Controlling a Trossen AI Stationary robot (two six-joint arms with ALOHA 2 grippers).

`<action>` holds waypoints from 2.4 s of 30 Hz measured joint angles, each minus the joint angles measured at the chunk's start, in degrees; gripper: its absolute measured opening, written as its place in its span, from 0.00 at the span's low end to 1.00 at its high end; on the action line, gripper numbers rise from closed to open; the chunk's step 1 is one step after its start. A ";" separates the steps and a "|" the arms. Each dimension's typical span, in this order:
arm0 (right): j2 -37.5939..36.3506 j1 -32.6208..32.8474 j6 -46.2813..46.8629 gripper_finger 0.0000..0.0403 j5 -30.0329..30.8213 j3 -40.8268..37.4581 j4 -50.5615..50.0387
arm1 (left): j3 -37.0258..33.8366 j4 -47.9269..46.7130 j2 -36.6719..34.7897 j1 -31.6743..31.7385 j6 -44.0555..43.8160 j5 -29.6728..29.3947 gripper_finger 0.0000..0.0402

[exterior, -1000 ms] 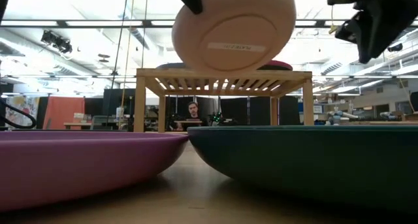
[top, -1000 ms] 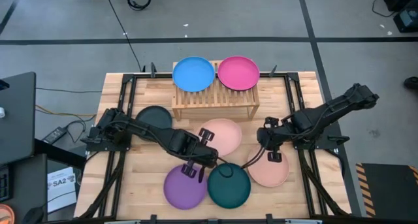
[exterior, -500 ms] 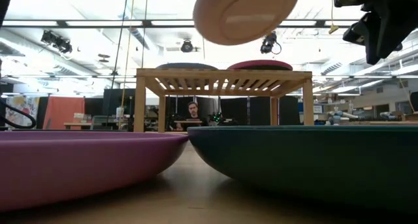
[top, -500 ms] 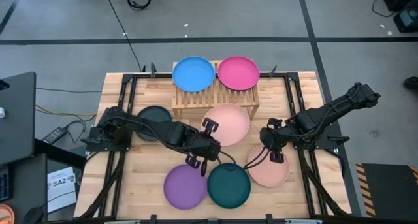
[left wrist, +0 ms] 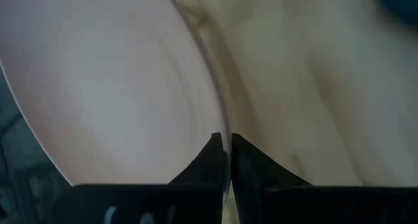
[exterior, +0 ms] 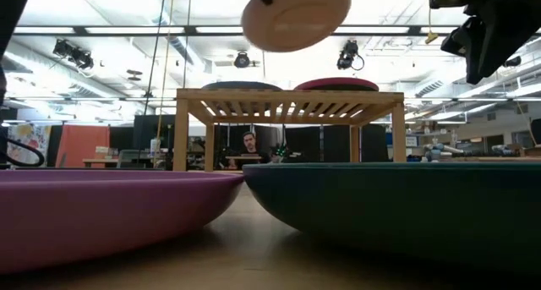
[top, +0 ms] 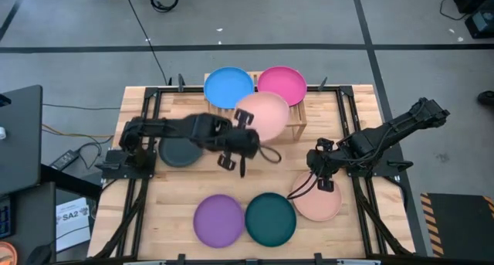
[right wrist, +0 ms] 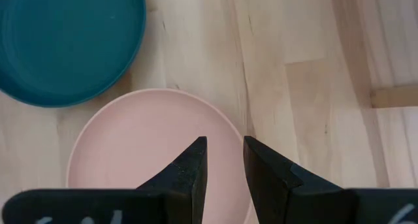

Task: Place and stack plates onto a shelf
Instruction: Stack the left light orange plate on the blue plate on the shelf, then stack the black plate on the pink plate on the shelf

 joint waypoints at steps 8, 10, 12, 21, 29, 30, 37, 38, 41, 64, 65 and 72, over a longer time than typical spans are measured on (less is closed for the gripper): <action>0.00 0.00 0.02 0.26 0.00 0.00 0.00 | 0.17 -5.39 0.02 8.74 -0.58 0.12 0.04; 0.00 0.00 0.02 0.26 0.00 0.00 0.00 | 0.17 -5.88 0.02 10.73 -0.62 0.14 0.04; 0.00 0.00 0.02 0.26 0.00 0.00 0.00 | 0.17 -6.62 0.02 12.55 -0.62 0.15 0.04; 0.00 0.00 0.02 0.26 0.00 0.00 0.00 | 0.17 -7.40 0.02 19.12 -0.81 3.22 0.04; 0.00 0.00 0.02 0.26 0.92 0.02 -0.02 | -3.81 -6.57 0.11 21.74 -2.96 7.08 0.04; 0.00 0.00 0.02 0.26 1.23 0.00 -0.02 | -4.43 -6.45 0.11 21.80 -3.02 6.80 0.04; 0.00 0.00 0.02 0.26 1.44 0.00 0.00 | -8.39 -5.90 0.11 21.98 -1.91 5.84 0.04; 0.02 0.00 0.02 0.26 1.44 0.02 -0.02 | -8.92 -5.56 0.11 21.96 -1.93 5.17 0.04; 0.02 0.00 0.02 0.26 1.45 0.02 -0.02 | -9.94 -5.22 0.13 21.98 -2.15 3.25 0.05; 0.02 0.00 0.02 0.26 1.45 0.02 -0.01 | -9.91 -2.90 0.09 21.98 -2.13 2.84 0.17; 0.02 0.00 0.02 0.26 1.44 0.02 -0.02 | -9.91 -2.87 0.09 21.98 -2.13 2.84 0.18; 0.02 0.00 0.02 0.26 1.45 0.02 -0.02 | -9.91 -2.87 0.09 21.98 -2.15 2.86 0.29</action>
